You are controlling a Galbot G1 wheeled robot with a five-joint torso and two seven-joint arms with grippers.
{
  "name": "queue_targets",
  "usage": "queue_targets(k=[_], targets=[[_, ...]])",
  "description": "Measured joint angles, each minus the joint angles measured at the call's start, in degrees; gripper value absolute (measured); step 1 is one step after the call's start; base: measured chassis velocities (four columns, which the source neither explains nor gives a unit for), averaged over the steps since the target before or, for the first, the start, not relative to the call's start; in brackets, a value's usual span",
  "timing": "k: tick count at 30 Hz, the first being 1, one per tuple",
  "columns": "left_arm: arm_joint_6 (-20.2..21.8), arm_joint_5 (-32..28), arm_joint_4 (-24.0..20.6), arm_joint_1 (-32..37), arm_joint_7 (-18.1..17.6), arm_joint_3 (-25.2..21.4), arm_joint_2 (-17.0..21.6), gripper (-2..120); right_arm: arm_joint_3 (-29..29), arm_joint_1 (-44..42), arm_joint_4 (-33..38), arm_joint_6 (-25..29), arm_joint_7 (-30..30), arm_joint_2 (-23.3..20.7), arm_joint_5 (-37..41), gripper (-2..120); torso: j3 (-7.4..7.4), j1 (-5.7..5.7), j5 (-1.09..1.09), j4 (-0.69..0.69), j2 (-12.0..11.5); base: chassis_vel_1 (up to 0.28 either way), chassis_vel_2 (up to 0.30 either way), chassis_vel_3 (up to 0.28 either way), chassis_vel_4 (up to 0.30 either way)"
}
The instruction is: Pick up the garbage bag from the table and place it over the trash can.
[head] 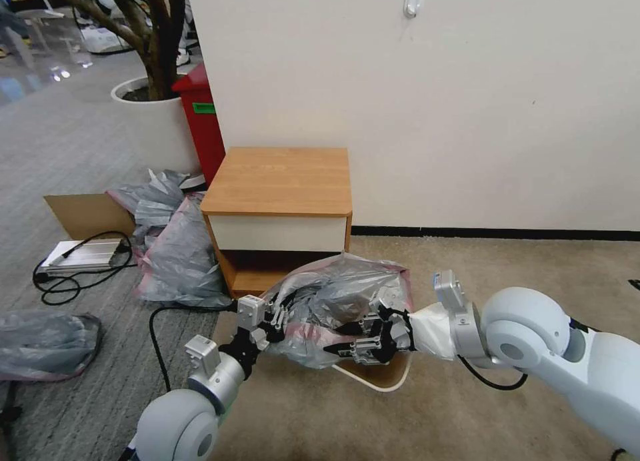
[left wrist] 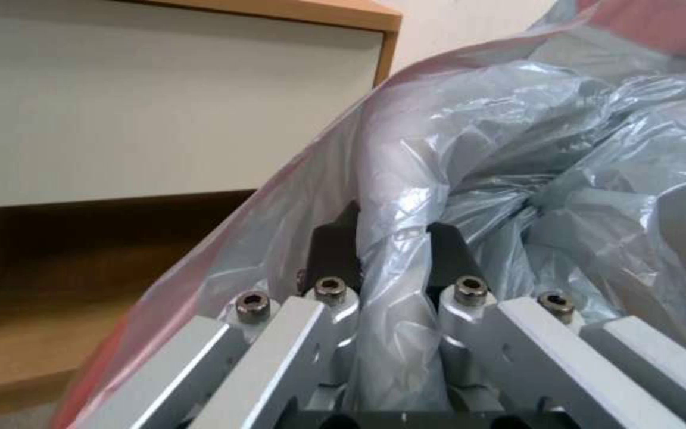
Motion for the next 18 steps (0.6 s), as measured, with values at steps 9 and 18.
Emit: queue_targets(k=[9,18], targets=[[-0.09,0.30,0.01,-0.07,0.11,0.46,-0.14,8,-0.50,-0.20,0.62,0.05,-0.65,-0.10,-0.16,17,0.00,0.00,0.00,0.00,0.00,0.000,0.000,0.000,0.000],[-0.17,0.29,0.52,-0.22,0.11,0.78,-0.57,8,0.81,-2.96,3.11,0.33,-0.26,-0.14,-1.37,0,0.00,0.00,0.00,0.00,0.00,0.000,0.000,0.000,0.000]])
